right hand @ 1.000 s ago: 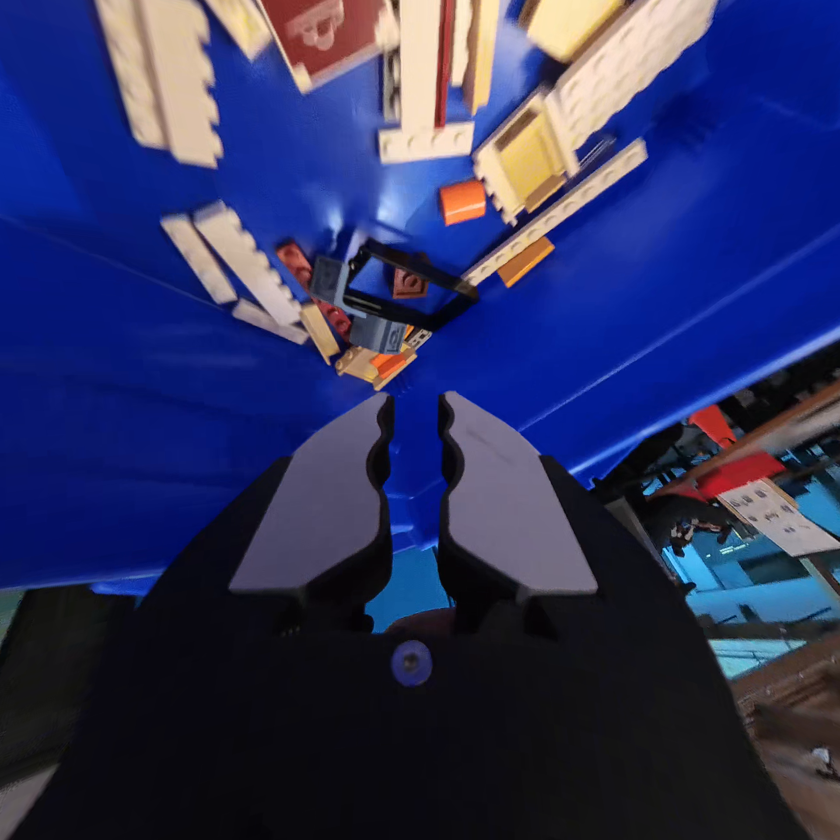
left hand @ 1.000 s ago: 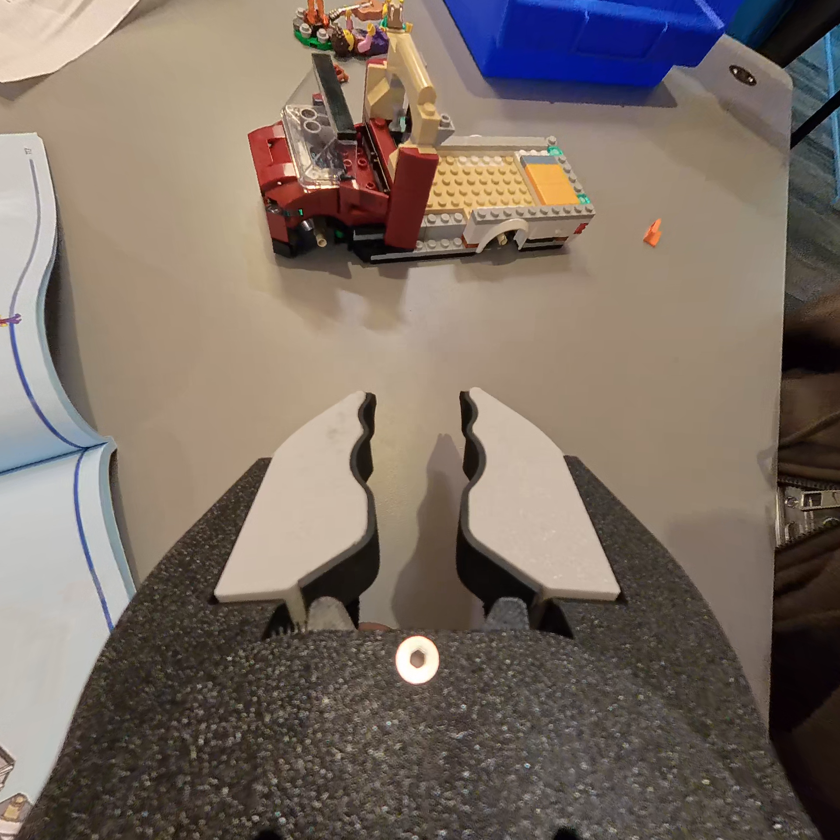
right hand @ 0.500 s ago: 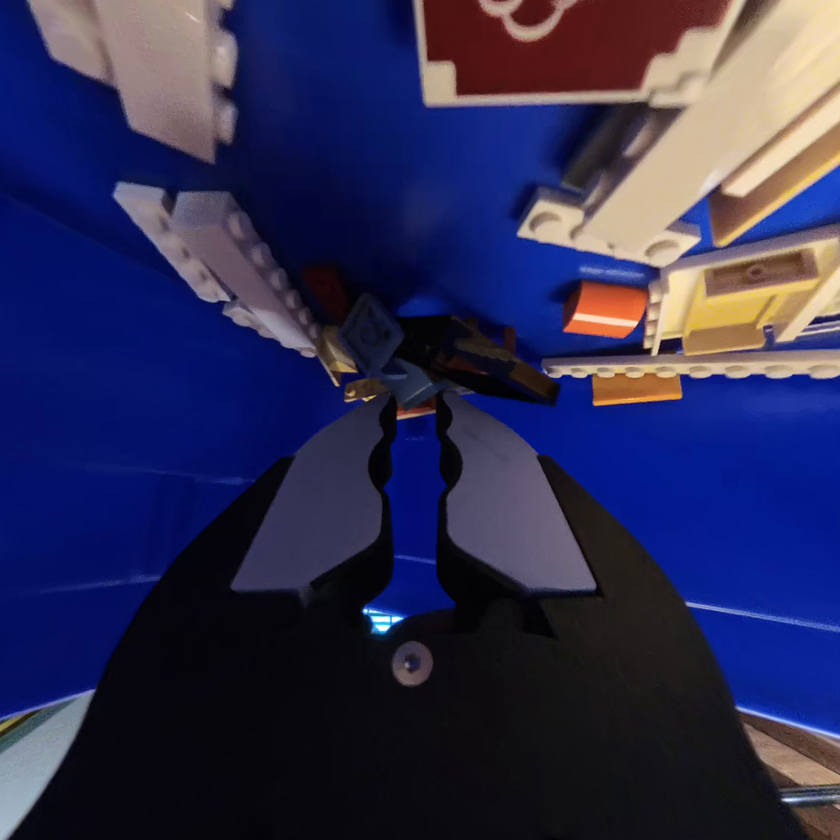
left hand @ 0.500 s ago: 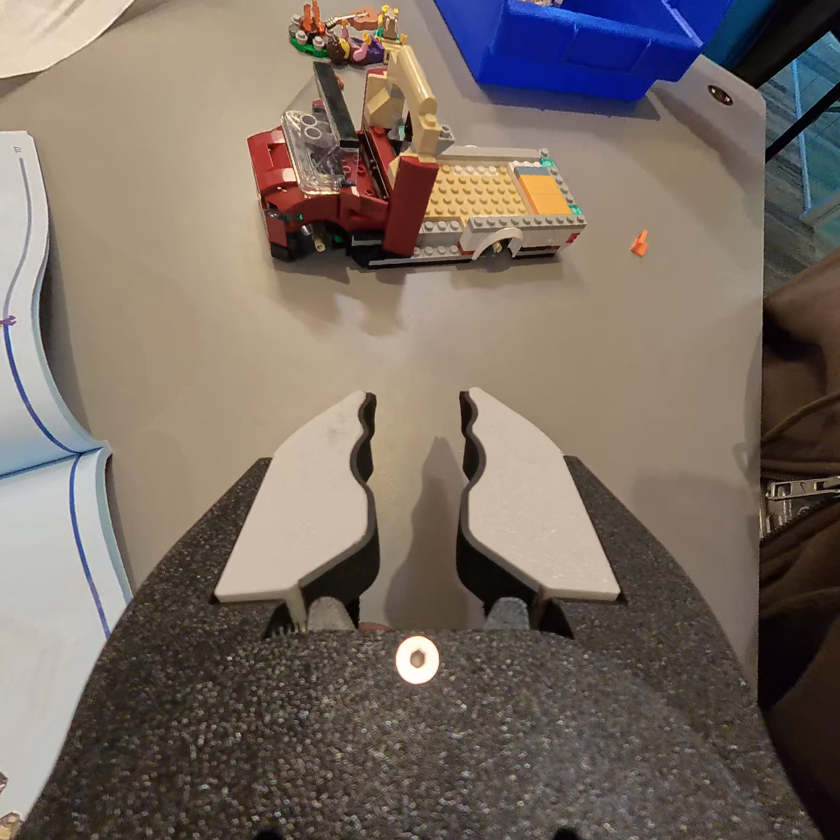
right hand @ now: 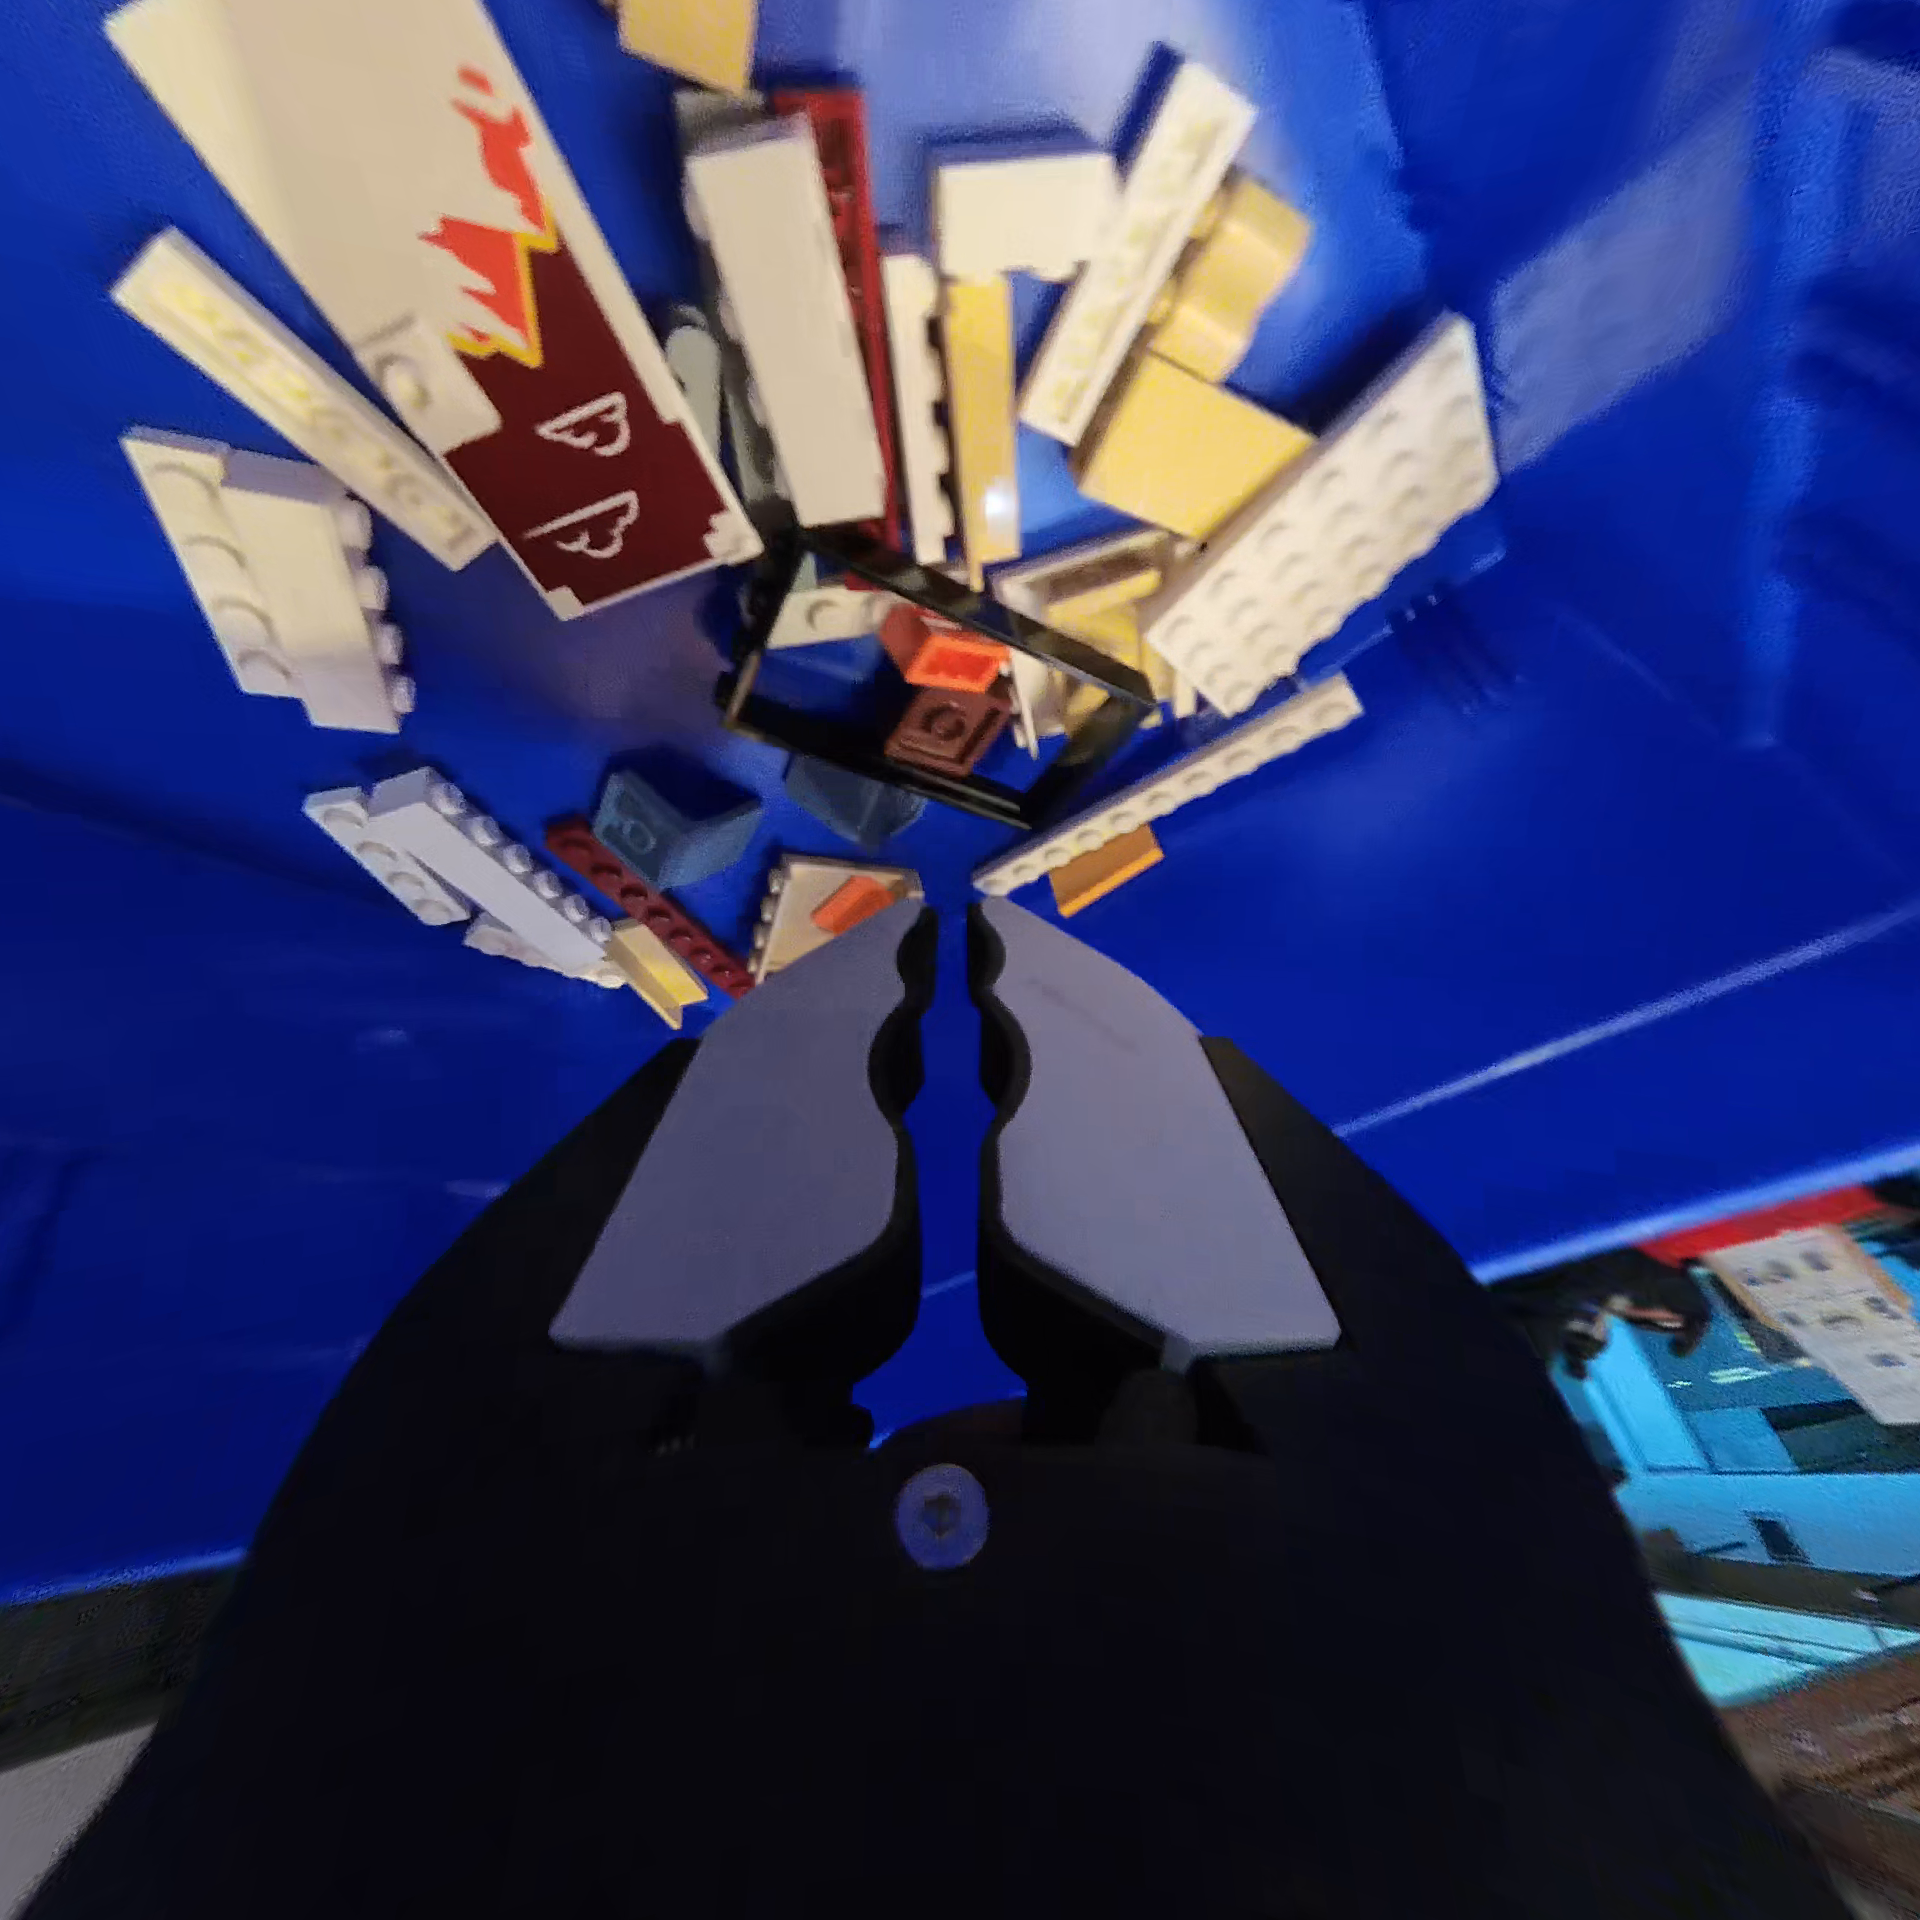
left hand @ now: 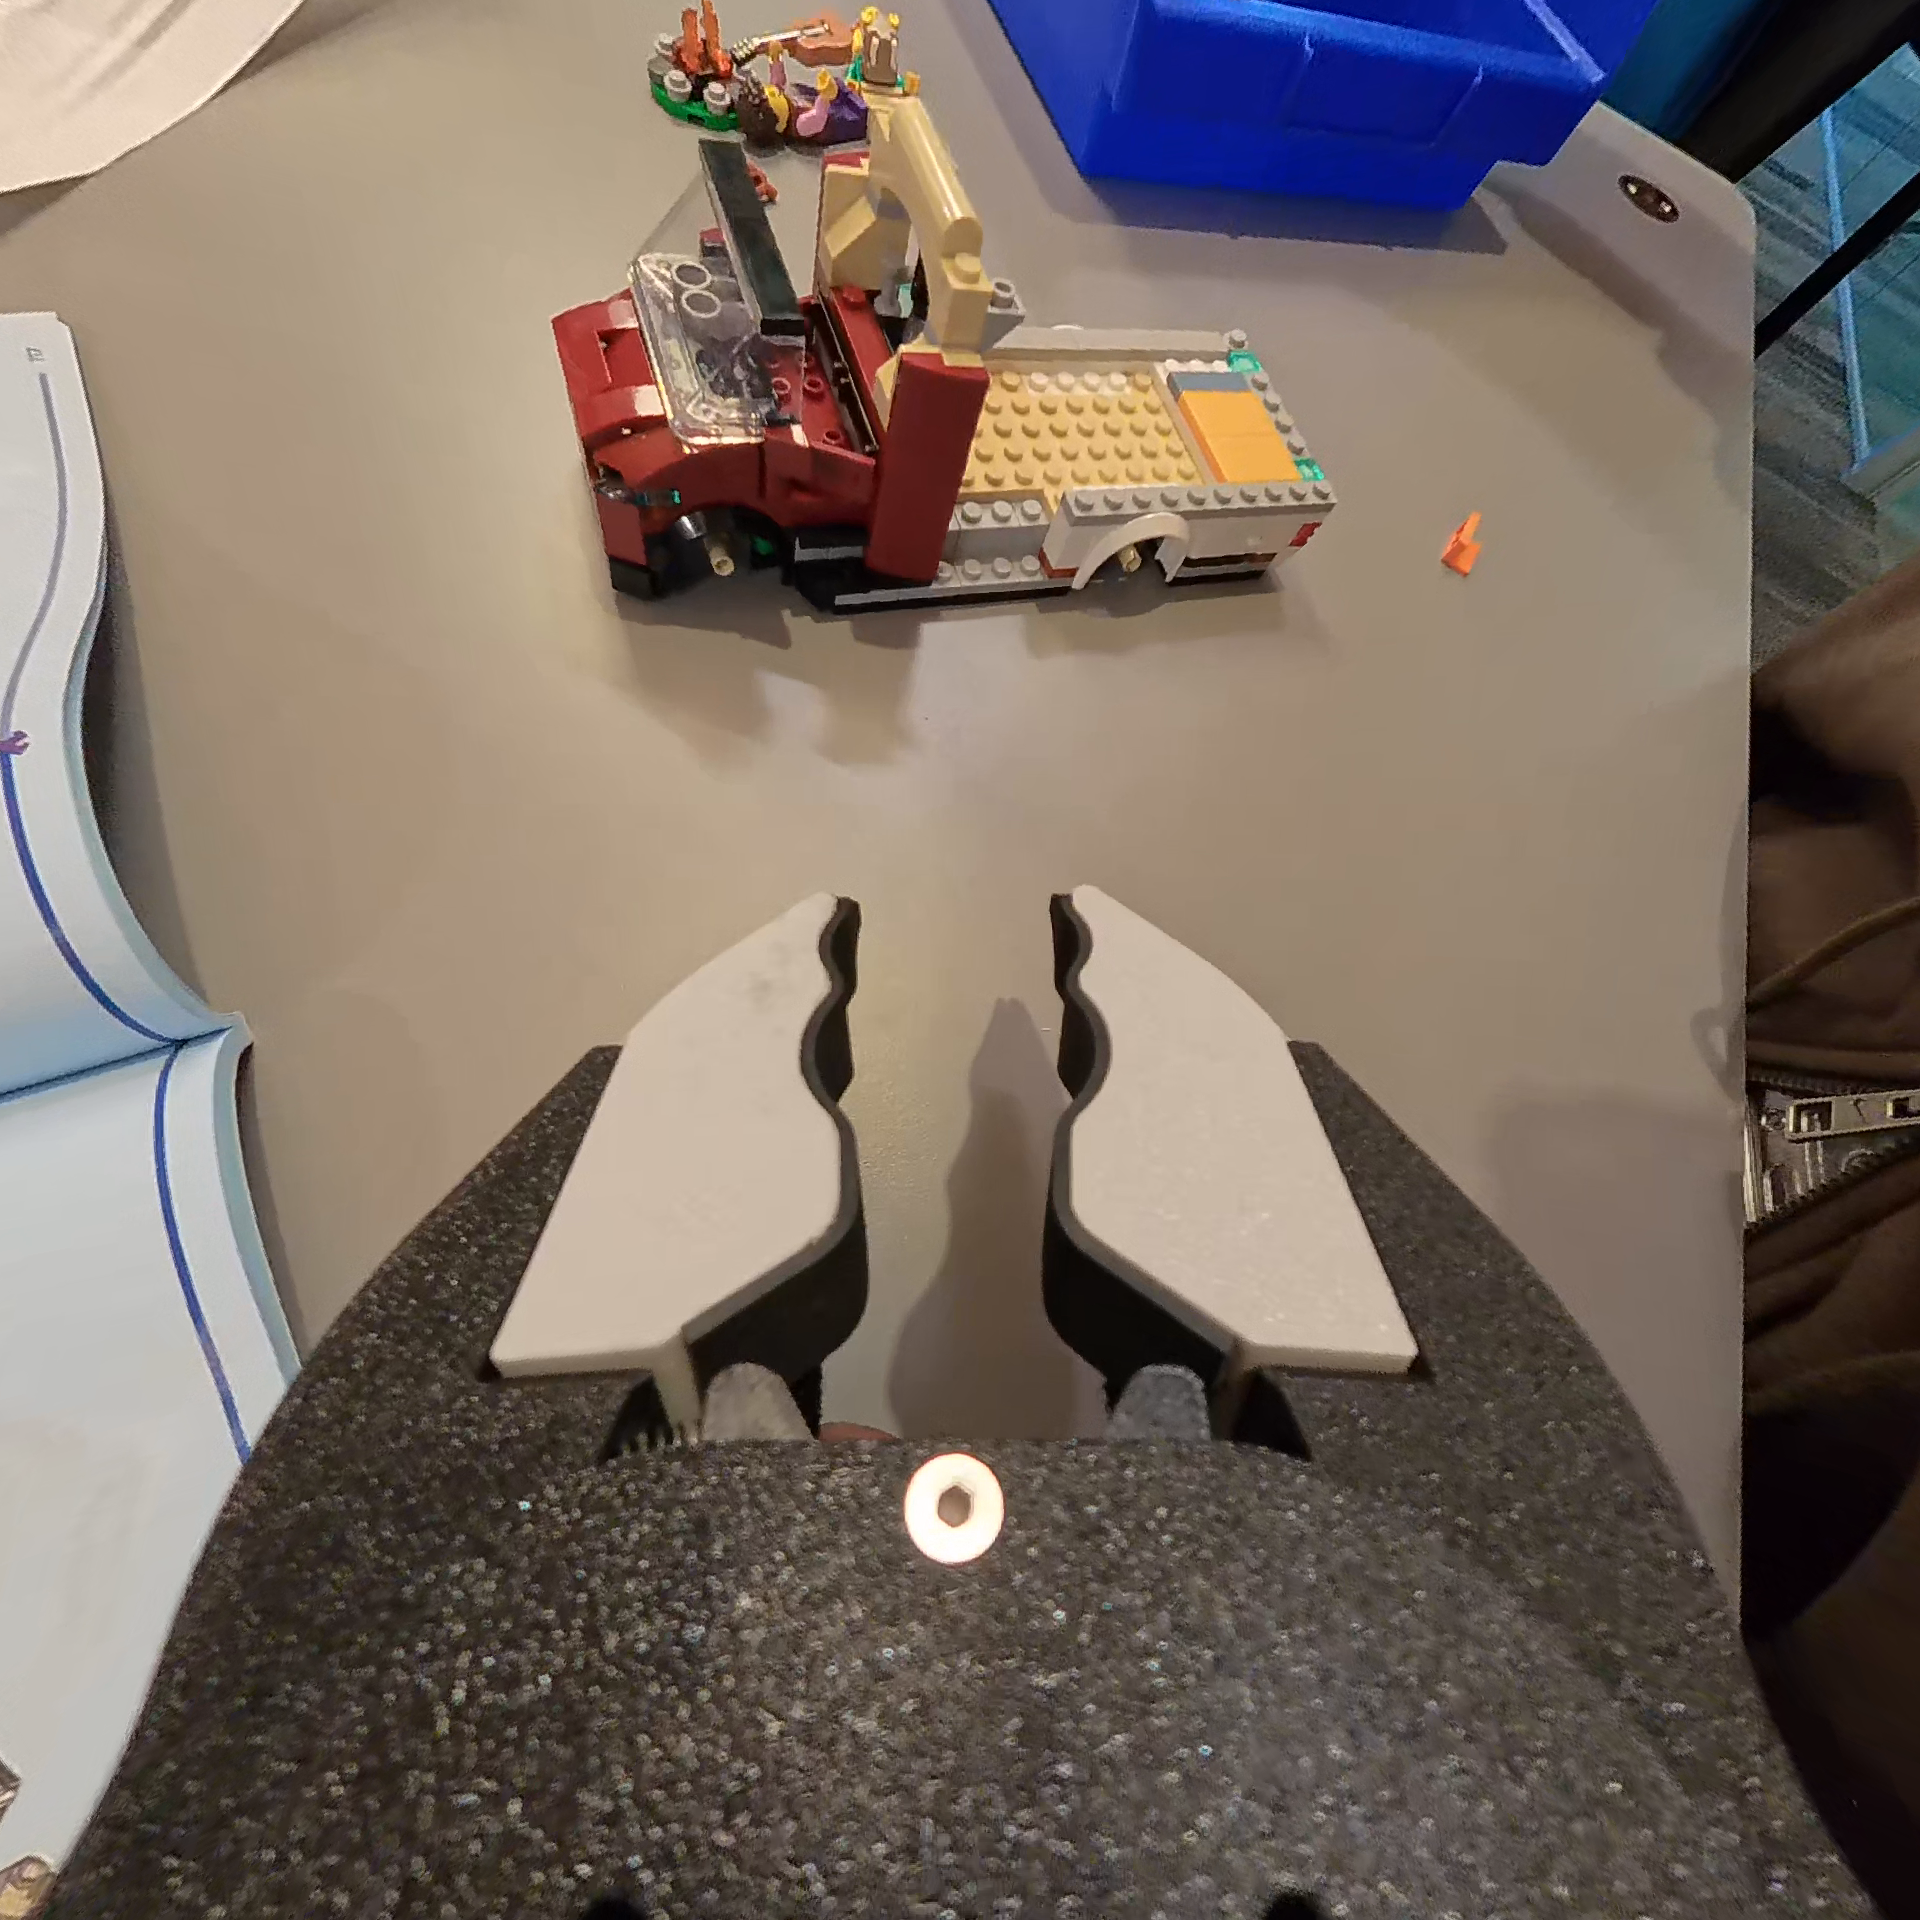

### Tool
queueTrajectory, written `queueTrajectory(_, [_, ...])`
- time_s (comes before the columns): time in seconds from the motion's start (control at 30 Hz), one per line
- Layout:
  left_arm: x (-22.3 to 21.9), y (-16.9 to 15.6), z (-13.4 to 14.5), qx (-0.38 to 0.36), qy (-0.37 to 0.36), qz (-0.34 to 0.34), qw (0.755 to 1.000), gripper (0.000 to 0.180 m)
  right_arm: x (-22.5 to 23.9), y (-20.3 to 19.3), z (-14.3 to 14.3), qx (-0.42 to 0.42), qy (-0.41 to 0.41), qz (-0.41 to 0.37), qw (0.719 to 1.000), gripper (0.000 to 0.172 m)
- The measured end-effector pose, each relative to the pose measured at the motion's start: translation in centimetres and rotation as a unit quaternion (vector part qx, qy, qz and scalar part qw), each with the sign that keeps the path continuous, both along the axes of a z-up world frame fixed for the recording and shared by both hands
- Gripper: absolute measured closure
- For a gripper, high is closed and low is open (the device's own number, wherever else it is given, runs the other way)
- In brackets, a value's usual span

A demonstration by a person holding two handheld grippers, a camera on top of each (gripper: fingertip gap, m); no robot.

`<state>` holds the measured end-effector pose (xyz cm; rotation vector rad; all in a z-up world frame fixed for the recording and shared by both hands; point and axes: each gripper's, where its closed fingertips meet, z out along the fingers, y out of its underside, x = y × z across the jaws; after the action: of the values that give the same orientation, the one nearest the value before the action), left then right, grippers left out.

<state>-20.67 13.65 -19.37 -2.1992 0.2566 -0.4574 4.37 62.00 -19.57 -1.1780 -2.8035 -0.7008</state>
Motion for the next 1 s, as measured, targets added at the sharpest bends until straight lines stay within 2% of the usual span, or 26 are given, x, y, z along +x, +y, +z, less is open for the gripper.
queueTrajectory(0.13, [0.0,0.0,0.0,0.0,-0.002,0.0,1.0,0.144,0.2,0.5,1.3,-0.005,0.017,-0.028,0.999,0.166])
queueTrajectory(0.37, [0.0,0.0,0.0,-0.001,-0.003,-0.001,1.0,0.144,2.7,0.1,-0.8,-0.01,-0.055,-0.011,0.998,0.156])
queueTrajectory(0.67, [-0.1,0.0,0.1,-0.001,-0.009,0.0,1.0,0.144,3.6,0.9,-1.5,-0.001,-0.076,-0.053,0.996,0.159])
queueTrajectory(1.0, [0.0,0.0,0.1,0.0,-0.01,-0.001,1.0,0.144,3.4,-0.1,-1.6,-0.031,-0.064,-0.102,0.992,0.159])
